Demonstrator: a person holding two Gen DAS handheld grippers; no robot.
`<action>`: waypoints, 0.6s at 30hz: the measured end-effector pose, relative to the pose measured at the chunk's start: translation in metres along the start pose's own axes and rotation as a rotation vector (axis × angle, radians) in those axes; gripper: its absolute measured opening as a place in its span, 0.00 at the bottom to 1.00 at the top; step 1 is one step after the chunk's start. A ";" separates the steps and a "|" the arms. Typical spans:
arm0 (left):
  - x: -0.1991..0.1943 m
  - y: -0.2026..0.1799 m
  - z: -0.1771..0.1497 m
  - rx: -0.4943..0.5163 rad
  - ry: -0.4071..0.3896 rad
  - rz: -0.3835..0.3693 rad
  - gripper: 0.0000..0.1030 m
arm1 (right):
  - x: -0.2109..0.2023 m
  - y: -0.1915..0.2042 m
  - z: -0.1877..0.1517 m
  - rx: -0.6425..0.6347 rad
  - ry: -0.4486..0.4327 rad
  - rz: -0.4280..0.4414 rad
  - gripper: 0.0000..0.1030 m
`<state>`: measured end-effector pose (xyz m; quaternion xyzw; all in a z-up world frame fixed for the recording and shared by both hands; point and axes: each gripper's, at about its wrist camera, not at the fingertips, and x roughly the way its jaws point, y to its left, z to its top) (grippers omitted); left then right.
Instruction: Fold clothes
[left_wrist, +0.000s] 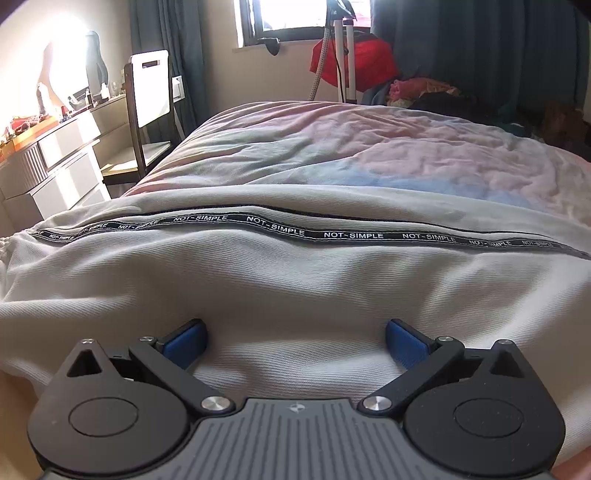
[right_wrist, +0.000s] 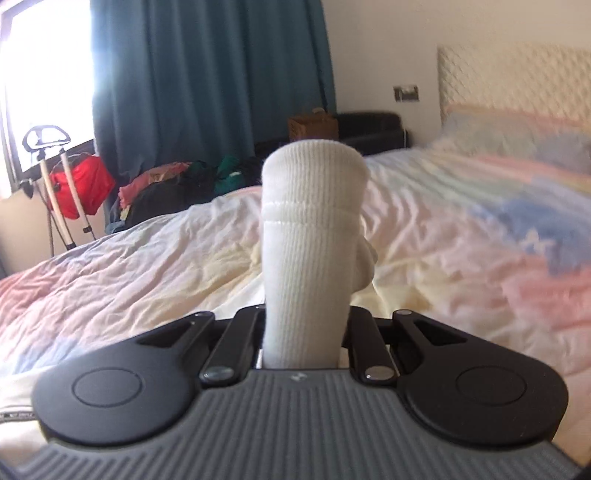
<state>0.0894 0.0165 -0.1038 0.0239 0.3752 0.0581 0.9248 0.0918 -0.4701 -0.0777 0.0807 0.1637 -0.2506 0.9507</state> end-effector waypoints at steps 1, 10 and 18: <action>-0.001 0.001 0.002 -0.005 0.005 -0.003 1.00 | -0.010 0.013 0.003 -0.052 -0.037 0.015 0.14; -0.012 0.034 0.020 -0.144 0.057 -0.101 1.00 | -0.115 0.170 -0.030 -0.537 -0.283 0.375 0.14; -0.016 0.080 0.024 -0.323 0.081 -0.137 1.00 | -0.140 0.265 -0.161 -0.965 -0.088 0.591 0.15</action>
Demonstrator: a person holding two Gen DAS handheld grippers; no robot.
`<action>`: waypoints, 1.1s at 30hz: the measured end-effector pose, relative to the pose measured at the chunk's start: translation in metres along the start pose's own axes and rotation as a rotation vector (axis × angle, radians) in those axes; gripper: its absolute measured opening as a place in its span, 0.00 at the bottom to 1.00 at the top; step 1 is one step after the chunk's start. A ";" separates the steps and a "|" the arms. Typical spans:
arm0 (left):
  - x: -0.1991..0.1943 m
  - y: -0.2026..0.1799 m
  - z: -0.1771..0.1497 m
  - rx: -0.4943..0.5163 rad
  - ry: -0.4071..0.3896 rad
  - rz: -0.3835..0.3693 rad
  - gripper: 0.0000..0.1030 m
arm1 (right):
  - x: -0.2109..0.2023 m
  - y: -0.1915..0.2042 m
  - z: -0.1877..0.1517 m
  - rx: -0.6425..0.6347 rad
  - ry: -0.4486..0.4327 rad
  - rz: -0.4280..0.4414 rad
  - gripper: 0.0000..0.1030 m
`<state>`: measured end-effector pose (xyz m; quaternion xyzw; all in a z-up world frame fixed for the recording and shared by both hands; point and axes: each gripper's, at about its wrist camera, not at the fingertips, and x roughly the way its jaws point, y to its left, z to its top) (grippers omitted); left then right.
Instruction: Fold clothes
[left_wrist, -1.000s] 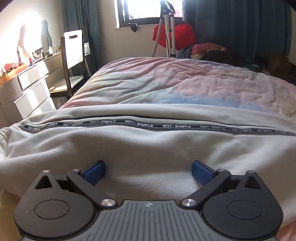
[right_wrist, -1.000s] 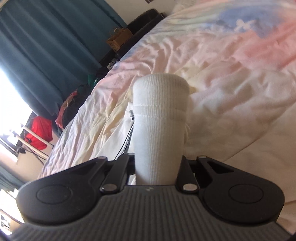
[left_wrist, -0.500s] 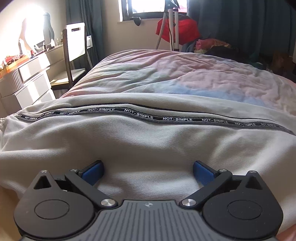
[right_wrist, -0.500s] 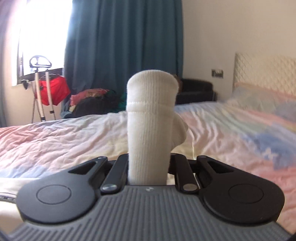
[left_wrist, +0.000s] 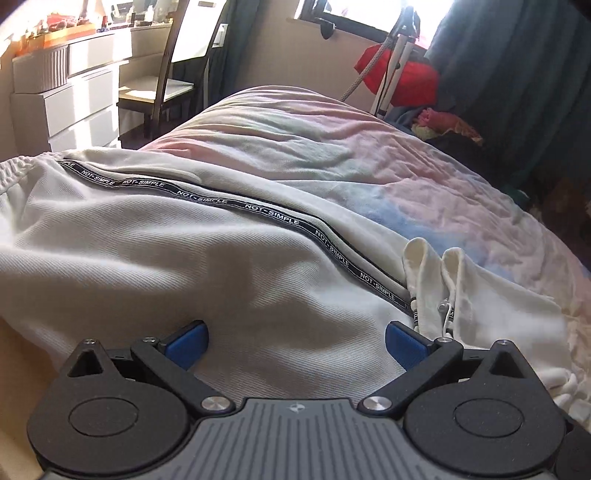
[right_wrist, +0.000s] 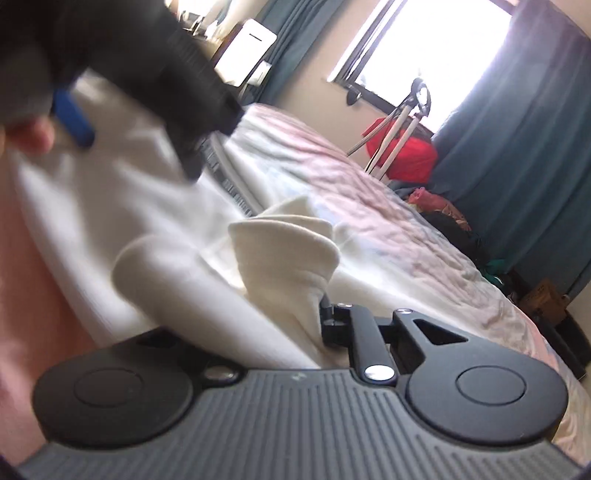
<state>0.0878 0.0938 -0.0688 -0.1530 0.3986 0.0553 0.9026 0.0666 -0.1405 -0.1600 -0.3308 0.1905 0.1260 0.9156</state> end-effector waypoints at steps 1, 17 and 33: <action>-0.002 0.002 0.002 -0.008 -0.010 -0.003 1.00 | -0.001 -0.002 0.000 0.001 -0.004 -0.001 0.15; -0.004 -0.014 0.010 0.065 -0.158 -0.126 0.99 | -0.025 0.002 0.035 0.167 -0.047 0.200 0.90; -0.044 -0.025 -0.020 0.187 -0.187 -0.361 0.77 | -0.090 -0.118 0.000 0.731 -0.024 0.143 0.98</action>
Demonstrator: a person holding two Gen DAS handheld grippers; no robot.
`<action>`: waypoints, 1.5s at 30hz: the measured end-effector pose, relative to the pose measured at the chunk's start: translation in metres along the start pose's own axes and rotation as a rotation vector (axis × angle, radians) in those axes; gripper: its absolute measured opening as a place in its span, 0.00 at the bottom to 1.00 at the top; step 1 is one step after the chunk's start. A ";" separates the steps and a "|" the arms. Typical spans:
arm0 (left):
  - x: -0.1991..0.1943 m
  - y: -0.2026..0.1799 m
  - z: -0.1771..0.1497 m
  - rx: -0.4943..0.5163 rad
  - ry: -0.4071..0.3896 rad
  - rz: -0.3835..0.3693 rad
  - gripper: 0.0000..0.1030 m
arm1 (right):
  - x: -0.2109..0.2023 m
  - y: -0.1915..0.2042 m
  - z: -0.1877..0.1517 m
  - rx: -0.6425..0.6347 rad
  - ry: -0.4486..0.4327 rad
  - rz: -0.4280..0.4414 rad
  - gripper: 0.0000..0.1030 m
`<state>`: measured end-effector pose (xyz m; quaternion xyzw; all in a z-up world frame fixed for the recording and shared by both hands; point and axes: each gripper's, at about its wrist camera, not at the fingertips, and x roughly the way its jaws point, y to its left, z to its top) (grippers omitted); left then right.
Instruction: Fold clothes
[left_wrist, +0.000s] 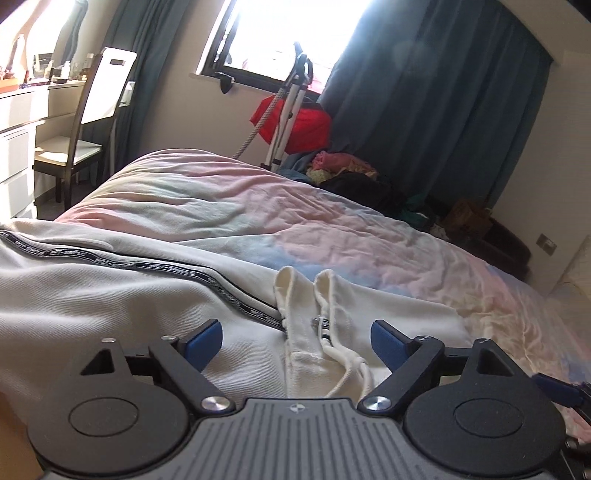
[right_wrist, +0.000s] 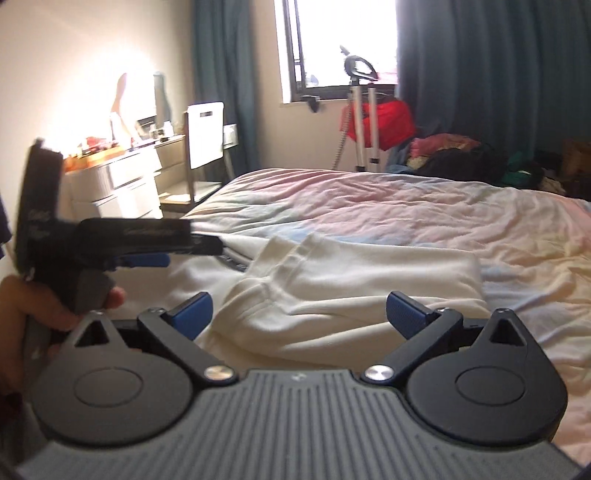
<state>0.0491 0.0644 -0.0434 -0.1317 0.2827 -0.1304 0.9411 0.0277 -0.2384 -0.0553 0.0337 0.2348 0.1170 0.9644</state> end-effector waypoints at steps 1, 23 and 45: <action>-0.001 -0.007 -0.003 0.021 0.005 -0.023 0.76 | 0.005 -0.010 0.000 0.034 0.003 -0.029 0.95; 0.019 -0.021 -0.036 0.053 0.263 -0.141 0.12 | 0.064 -0.045 -0.040 0.168 0.199 -0.254 0.38; -0.039 0.084 -0.018 -0.317 0.264 0.235 1.00 | 0.047 -0.046 -0.035 0.203 0.180 -0.199 0.38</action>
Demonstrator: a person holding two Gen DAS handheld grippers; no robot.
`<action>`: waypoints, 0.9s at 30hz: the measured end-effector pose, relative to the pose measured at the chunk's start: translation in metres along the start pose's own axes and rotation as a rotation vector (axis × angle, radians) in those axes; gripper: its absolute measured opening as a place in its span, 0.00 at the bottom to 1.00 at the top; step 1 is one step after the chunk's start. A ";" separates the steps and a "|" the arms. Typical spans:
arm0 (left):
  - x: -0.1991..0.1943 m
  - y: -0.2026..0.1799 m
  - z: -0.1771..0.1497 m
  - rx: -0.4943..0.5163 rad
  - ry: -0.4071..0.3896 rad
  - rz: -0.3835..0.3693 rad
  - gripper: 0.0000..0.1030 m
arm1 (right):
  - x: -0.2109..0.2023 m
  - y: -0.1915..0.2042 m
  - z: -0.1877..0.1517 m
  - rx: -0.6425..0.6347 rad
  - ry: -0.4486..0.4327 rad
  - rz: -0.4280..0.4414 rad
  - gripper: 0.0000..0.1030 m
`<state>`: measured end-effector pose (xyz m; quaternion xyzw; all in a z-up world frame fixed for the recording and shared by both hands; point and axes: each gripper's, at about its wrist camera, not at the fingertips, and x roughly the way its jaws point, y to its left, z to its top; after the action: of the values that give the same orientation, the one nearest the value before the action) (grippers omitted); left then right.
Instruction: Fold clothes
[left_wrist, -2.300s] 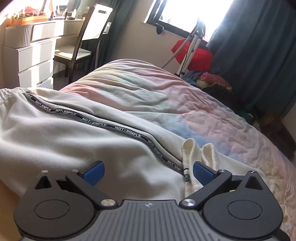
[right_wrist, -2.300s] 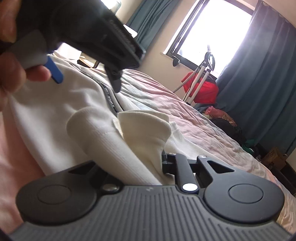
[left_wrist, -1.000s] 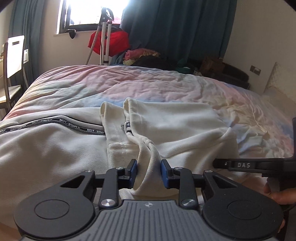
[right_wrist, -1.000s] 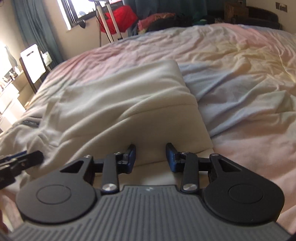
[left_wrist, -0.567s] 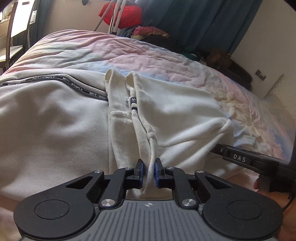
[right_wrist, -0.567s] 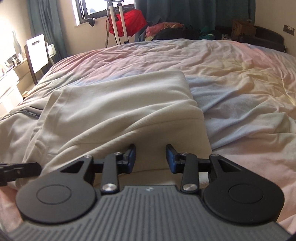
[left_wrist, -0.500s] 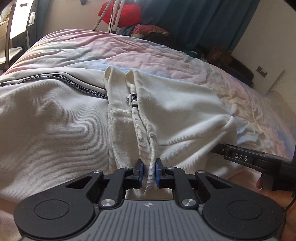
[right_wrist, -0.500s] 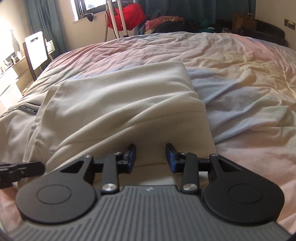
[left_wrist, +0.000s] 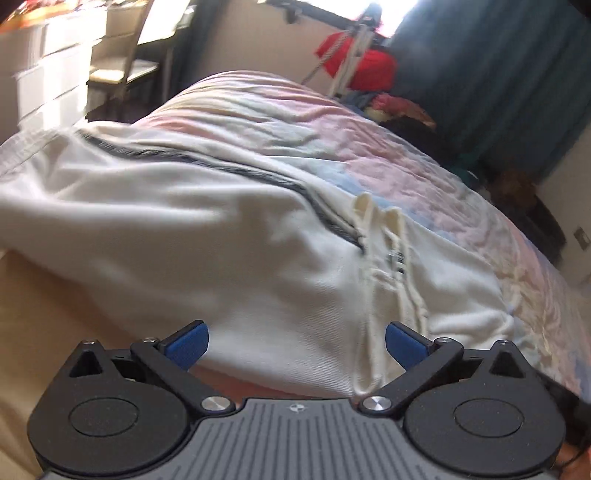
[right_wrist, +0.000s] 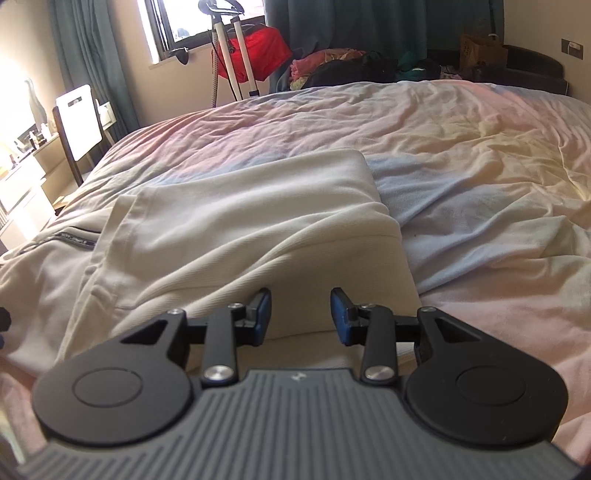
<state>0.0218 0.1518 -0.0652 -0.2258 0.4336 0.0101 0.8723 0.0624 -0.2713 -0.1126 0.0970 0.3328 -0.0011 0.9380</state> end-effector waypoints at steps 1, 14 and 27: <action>0.001 0.021 0.006 -0.103 0.021 0.038 1.00 | -0.002 0.002 0.000 -0.008 -0.008 0.002 0.38; 0.008 0.183 0.049 -0.852 -0.244 -0.076 0.82 | -0.007 0.014 0.001 -0.067 -0.059 0.023 0.38; 0.003 0.112 0.086 -0.323 -0.512 0.262 0.27 | 0.028 0.046 -0.007 -0.138 -0.001 0.147 0.38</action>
<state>0.0645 0.2871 -0.0654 -0.2938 0.2185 0.2472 0.8971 0.0834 -0.2229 -0.1271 0.0561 0.3237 0.0907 0.9401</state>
